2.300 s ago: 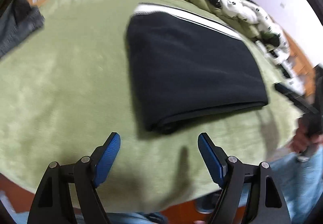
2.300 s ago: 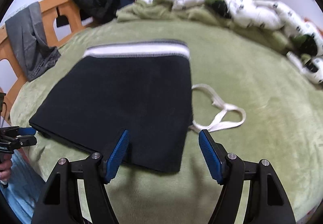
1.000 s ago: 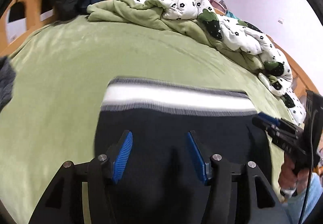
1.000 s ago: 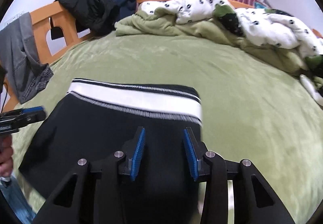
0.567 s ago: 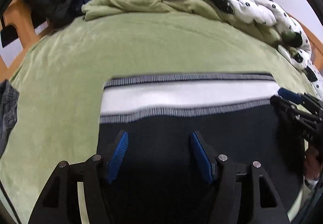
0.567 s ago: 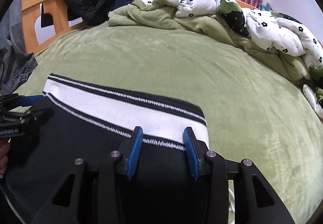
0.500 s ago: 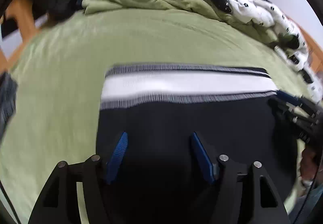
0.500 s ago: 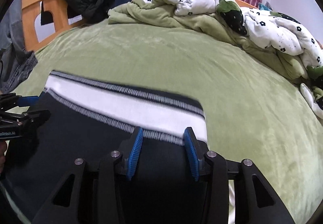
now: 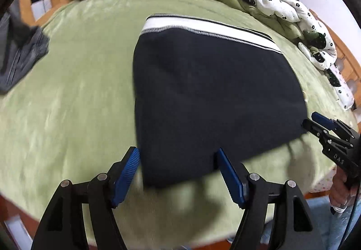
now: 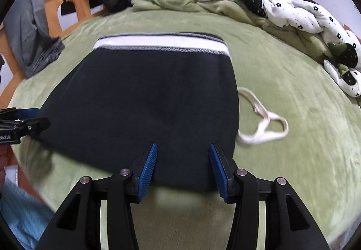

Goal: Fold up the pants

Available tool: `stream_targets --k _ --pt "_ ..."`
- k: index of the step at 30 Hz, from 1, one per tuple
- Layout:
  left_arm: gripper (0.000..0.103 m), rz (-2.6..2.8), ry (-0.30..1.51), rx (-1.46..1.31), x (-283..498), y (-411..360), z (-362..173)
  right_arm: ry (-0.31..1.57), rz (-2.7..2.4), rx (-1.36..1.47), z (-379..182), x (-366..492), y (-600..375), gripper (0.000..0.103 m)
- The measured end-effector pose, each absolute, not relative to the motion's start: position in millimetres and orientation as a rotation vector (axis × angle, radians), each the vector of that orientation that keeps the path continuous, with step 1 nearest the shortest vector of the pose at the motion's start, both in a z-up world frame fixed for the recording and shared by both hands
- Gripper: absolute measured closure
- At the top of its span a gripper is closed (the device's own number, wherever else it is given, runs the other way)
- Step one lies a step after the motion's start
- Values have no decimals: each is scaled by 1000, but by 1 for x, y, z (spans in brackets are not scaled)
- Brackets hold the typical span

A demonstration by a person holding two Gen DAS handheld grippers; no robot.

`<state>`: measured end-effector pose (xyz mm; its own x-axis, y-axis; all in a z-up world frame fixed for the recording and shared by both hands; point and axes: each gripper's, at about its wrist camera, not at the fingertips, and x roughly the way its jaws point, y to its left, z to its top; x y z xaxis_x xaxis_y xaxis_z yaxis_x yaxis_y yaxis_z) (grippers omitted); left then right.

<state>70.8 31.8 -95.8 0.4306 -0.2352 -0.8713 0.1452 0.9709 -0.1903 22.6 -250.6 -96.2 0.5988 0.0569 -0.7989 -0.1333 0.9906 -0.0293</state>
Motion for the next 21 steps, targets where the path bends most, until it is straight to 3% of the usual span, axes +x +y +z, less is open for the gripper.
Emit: stream_targets --k 2,4,7,9,11,21 --pt "34 -227 1096 -138 53 39 -84 872 79 -47 -78 0 -256 53" --pt "34 -215 1053 -151 37 43 -67 809 39 -10 -57 -23 -264 34" --pt "30 -208 962 -148 14 40 -35 727 -7 17 -24 -57 -275 22" --pt "14 -201 897 -140 0 34 -15 694 -37 15 -6 -69 -281 15" --pt "9 -168 823 -94 -11 23 4 689 -45 13 12 -80 -286 14" --pt "8 -177 724 -35 -36 -5 52 694 -108 46 23 -104 -295 6"
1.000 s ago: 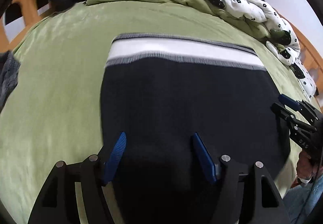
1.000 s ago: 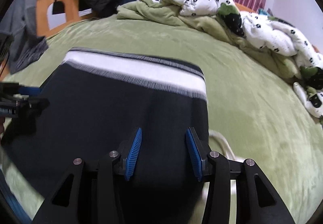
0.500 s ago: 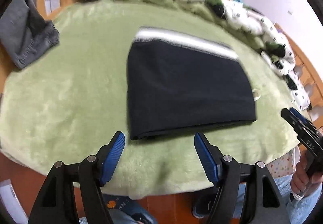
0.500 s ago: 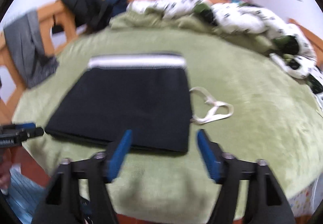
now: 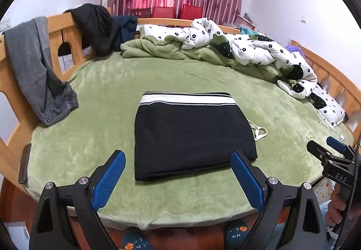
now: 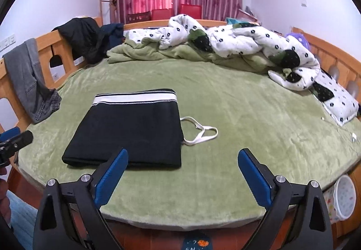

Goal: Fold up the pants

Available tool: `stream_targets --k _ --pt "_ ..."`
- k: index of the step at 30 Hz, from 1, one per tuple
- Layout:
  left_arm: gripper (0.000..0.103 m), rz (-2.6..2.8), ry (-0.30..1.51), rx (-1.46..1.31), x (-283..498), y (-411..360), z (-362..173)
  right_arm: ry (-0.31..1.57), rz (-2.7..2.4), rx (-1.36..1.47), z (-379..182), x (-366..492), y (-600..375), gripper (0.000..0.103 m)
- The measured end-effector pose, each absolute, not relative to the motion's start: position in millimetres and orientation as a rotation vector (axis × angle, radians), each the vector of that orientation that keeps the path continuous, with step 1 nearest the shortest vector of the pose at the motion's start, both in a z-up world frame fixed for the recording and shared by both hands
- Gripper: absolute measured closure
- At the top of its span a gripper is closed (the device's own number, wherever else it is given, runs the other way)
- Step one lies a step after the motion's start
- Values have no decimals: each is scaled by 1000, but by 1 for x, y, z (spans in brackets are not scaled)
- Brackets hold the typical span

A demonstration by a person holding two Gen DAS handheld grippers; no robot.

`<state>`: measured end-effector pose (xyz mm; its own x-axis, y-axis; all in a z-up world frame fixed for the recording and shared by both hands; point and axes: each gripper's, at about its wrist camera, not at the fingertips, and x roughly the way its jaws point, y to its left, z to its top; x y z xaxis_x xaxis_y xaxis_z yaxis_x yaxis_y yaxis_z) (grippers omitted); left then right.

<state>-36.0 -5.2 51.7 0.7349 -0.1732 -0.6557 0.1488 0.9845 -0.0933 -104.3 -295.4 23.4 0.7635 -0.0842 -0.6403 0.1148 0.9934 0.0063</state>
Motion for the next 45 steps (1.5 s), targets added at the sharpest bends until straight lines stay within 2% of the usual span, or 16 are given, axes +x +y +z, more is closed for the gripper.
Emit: stream_targets --k 45 --pt "8 -148 716 -43 -46 -19 53 663 -117 38 32 -110 -287 4"
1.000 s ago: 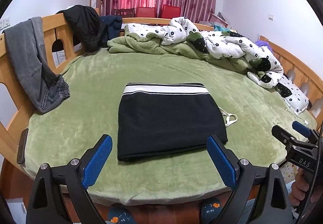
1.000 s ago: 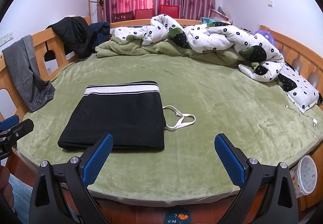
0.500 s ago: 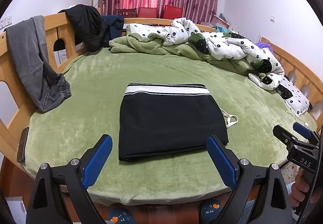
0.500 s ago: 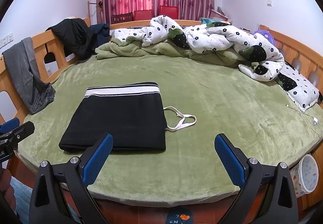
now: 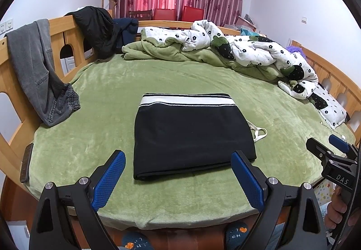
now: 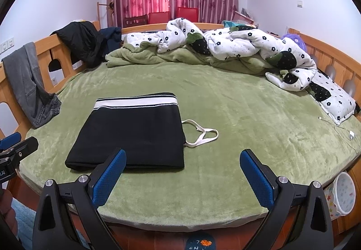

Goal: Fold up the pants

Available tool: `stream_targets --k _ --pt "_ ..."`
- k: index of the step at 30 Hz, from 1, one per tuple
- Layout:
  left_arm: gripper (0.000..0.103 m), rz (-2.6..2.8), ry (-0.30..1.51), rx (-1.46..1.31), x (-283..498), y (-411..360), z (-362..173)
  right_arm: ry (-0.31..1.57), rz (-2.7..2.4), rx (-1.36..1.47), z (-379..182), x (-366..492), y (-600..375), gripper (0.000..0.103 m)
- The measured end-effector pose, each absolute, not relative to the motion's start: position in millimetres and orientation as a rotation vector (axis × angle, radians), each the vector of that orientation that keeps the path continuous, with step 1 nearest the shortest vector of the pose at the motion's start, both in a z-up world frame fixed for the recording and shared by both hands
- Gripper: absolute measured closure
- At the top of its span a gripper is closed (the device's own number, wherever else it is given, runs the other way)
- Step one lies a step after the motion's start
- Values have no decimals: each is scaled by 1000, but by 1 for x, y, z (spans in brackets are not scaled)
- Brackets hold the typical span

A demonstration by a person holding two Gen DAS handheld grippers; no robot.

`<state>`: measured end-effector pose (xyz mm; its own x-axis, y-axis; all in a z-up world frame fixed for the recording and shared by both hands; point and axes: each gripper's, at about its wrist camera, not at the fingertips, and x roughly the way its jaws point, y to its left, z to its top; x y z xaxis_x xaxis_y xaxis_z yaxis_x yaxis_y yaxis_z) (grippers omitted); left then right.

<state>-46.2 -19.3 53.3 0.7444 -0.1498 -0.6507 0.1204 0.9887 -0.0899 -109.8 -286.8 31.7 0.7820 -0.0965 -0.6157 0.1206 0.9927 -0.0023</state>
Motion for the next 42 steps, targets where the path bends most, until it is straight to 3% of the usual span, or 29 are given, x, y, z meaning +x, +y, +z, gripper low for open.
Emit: stream_targets --k 42 --pt "8 -150 715 -40 -46 -18 54 666 -137 40 29 -112 -282 4"
